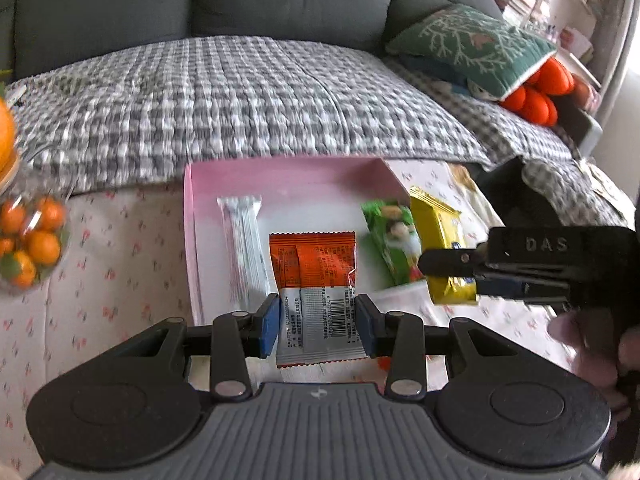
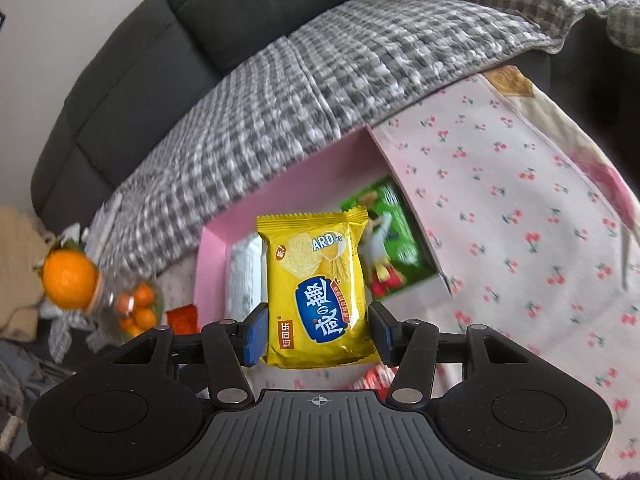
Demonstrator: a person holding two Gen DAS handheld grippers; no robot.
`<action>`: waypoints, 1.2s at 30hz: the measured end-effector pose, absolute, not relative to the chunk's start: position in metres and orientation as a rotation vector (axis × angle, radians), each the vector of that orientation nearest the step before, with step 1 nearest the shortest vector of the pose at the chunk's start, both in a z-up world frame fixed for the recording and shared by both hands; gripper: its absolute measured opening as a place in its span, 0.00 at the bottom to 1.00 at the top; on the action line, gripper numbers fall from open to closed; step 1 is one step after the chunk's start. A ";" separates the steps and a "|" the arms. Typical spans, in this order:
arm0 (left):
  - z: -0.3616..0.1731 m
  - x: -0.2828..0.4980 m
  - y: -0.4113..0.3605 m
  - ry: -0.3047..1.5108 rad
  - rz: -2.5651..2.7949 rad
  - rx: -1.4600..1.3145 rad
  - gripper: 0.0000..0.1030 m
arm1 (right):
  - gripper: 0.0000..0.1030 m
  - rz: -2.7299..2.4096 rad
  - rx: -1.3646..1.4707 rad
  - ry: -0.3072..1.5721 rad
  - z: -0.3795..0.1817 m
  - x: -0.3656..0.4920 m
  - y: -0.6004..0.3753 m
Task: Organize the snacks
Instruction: 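Place both held packets into the pink box and open both tools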
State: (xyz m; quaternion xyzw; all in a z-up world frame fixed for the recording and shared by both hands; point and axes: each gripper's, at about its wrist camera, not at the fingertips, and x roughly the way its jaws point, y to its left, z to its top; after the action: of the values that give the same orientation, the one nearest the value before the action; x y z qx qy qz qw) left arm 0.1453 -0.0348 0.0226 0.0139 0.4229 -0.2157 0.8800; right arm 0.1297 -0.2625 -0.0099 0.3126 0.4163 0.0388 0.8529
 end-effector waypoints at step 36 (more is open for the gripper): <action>-0.008 0.175 -0.037 0.868 -0.383 0.074 0.89 | 0.85 0.045 0.553 0.844 -0.014 0.149 -0.246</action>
State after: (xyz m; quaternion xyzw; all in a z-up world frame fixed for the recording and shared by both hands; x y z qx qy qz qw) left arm 0.1751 -0.0369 -0.0079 0.0356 0.4177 -0.1844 0.8890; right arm 0.1488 -0.2458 -0.0139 0.2651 0.4041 0.0215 0.8752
